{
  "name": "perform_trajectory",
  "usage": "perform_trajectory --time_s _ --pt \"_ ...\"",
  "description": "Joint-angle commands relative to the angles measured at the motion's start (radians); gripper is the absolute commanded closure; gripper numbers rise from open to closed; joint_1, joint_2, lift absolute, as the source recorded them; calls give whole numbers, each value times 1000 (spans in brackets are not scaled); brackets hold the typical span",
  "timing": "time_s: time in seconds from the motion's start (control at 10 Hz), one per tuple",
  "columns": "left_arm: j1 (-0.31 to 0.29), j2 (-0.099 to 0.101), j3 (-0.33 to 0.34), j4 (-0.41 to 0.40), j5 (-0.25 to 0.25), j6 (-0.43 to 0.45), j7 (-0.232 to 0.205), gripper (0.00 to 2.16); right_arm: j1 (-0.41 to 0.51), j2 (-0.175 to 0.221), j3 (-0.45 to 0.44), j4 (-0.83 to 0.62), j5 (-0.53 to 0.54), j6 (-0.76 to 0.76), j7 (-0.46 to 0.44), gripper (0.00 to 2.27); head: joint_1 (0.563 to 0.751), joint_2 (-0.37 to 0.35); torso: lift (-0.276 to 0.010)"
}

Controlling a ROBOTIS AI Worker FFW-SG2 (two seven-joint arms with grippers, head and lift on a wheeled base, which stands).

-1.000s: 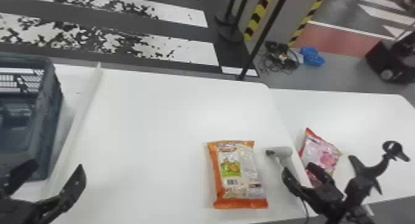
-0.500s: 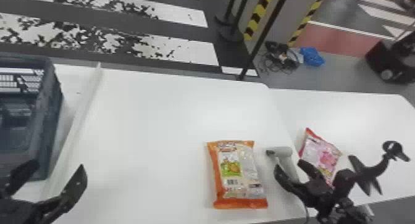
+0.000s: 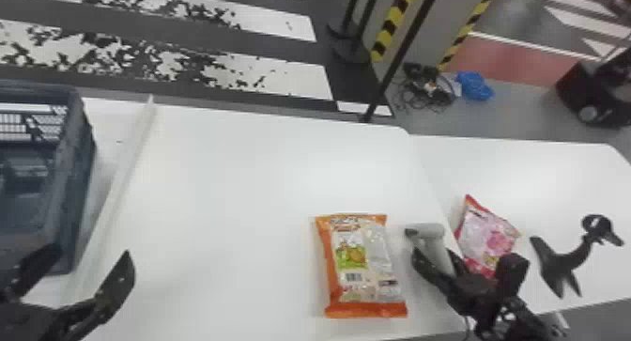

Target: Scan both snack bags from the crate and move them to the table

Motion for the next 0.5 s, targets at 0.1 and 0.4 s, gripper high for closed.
perform_trajectory --time_s 0.1,0.4 --pt "2 6 -4 -8 0 -3 0 73 31 21 -32 -38 -21 34 -4 2250 695 -350 -87" --pt "0 17 -12 -8 8 -28 0 73 120 118 -143 -273 -65 246 -70 2250 695 -350 -87"
